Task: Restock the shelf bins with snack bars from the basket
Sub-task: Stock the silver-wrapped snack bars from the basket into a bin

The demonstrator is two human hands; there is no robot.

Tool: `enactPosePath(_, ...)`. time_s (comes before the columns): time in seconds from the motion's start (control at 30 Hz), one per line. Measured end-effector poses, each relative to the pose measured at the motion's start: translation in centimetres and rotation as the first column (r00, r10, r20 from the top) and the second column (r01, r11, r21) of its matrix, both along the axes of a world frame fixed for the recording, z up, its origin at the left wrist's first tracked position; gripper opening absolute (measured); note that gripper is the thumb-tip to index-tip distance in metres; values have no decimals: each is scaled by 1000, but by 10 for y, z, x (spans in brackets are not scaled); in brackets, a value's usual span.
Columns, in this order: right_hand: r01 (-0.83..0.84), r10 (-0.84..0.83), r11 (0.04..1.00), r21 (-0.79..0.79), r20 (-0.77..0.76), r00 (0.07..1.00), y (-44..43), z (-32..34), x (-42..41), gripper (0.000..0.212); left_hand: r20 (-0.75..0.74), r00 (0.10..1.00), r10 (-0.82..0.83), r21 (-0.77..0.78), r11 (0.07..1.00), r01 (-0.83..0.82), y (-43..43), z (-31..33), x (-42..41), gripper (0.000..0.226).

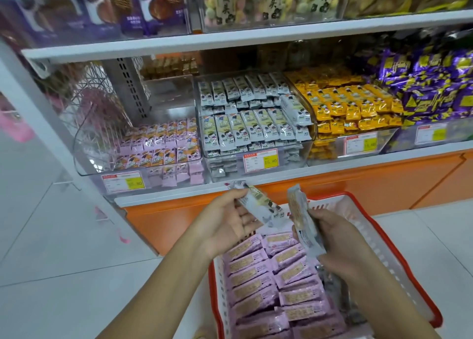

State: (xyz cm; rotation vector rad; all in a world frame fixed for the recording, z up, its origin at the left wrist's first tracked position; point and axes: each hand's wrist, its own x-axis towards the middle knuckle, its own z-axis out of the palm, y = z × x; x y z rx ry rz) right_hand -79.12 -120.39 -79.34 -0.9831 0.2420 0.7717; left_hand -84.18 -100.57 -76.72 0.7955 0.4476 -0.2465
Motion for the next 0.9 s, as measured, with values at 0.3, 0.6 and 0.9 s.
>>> enactPosePath(0.3, 260, 51, 884, -389, 633, 772, 5, 20, -13, 28, 58, 992, -113, -23, 993, 115, -8, 0, -1, 45)
enactPosePath(0.6, 242, 233, 858, -454, 763, 603, 14, 13, -13, 27, 76, 993, -95, 33, 995, 93, -10, 1, 4, 57)
enactPosePath(0.9, 232, 331, 841, -488, 805, 493, 31, 20, -7, 60, 197, 980, 12, 78, 997, -27, -8, 9, 5, 21)
